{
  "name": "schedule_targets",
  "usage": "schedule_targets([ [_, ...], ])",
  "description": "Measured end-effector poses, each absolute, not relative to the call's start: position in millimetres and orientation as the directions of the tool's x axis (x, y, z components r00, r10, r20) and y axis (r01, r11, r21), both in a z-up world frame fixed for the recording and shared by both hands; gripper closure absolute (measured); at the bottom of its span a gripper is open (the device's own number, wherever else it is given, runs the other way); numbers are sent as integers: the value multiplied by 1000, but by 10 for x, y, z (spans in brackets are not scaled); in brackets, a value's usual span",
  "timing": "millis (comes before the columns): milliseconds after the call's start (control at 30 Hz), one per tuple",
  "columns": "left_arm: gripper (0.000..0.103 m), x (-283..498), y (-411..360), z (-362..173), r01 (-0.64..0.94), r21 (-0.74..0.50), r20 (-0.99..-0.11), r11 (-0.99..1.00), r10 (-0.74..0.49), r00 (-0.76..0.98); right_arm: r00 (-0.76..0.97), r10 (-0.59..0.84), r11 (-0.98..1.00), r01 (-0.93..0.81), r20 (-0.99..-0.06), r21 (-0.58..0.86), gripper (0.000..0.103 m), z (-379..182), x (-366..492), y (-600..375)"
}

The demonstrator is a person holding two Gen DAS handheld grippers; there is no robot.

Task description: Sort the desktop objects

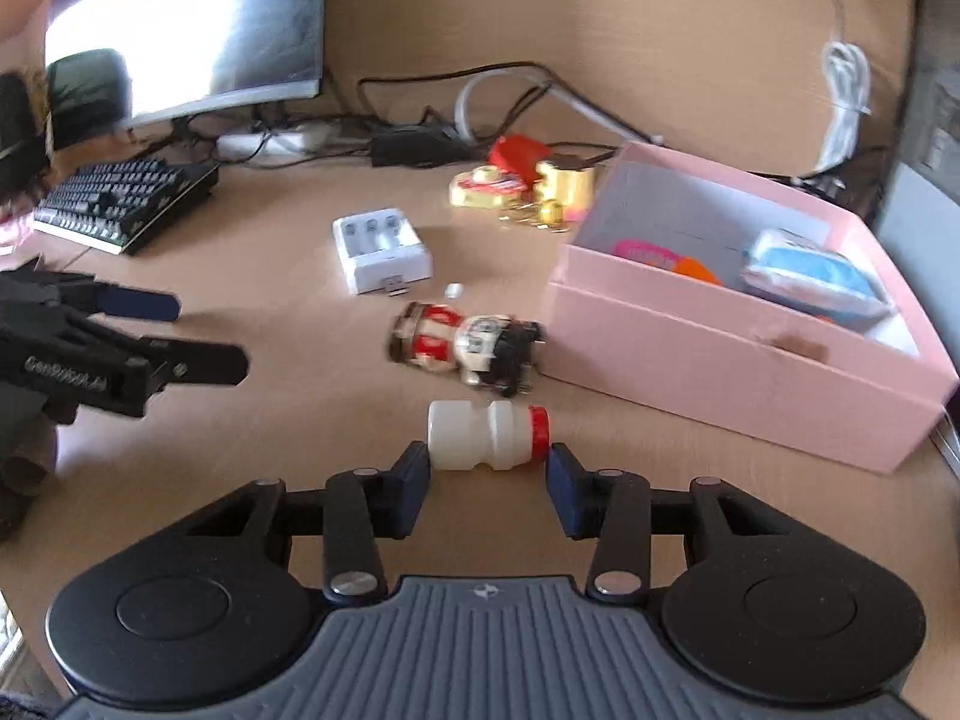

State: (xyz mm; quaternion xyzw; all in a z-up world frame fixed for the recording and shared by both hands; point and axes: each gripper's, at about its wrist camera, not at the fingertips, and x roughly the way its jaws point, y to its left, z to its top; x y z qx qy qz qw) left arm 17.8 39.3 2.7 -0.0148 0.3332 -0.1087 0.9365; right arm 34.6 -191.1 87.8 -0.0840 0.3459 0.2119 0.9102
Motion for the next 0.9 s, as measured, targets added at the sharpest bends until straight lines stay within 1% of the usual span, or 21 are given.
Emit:
schedule_targets([
  [133, 0, 131, 53, 118, 332, -97, -589, 938, -323, 741, 753, 225, 938, -339, -619, -71, 61, 806, 290, -2162],
  [200, 0, 197, -192, 159, 357, -95, -598, 929, -340, 726, 763, 198, 956, -288, -615, -49, 60, 809, 291, -2321],
  [300, 0, 391, -519, 169, 357, -127, -631, 925, -353, 691, 769, 191, 974, -226, -610, 21, 60, 800, 308, -2560],
  [333, 0, 465, -625, 160, 350, -126, -641, 928, -346, 686, 768, 197, 976, -212, -610, 49, 60, 795, 314, -2629],
  [400, 0, 583, -816, 122, 325, -85, -658, 942, -298, 692, 776, 189, 981, -171, -602, 88, 60, 793, 311, -2729],
  [467, 0, 664, -933, 81, 310, -41, -671, 950, -256, 696, 782, 182, 983, -156, -597, 95, 60, 789, 299, -2766],
  [567, 1, 693, -955, 38, 318, -16, -680, 948, -244, 691, 790, 188, 982, -165, -583, 92, 60, 782, 268, -2749],
  [600, 5, 688, -933, 37, 324, -10, -681, 946, -244, 690, 789, 194, 981, -173, -583, 93, 60, 780, 269, -2749],
  [633, 24, 679, -920, 33, 332, 0, -683, 943, -243, 689, 786, 199, 979, -179, -585, 94, 60, 781, 288, -2725],
  [667, 36, 664, -894, 28, 332, 13, -687, 943, -233, 688, 783, 203, 979, -182, -588, 95, 60, 778, 296, -2727],
  [700, 40, 640, -857, 35, 330, 19, -678, 944, -231, 698, 781, 206, 978, -185, -590, 96, 60, 776, 302, -2727],
  [767, 59, 589, -748, 58, 337, 7, -678, 941, -243, 693, 779, 207, 978, -188, -592, 96, 60, 779, 300, -2724],
  [800, 61, 547, -687, 72, 339, 4, -680, 941, -247, 691, 778, 208, 977, -190, -593, 93, 60, 782, 299, -2716],
  [900, 61, 349, -506, 92, 361, 9, -684, 932, -257, 683, 773, 219, 973, -218, -596, 75, 60, 791, 269, -2682],
])
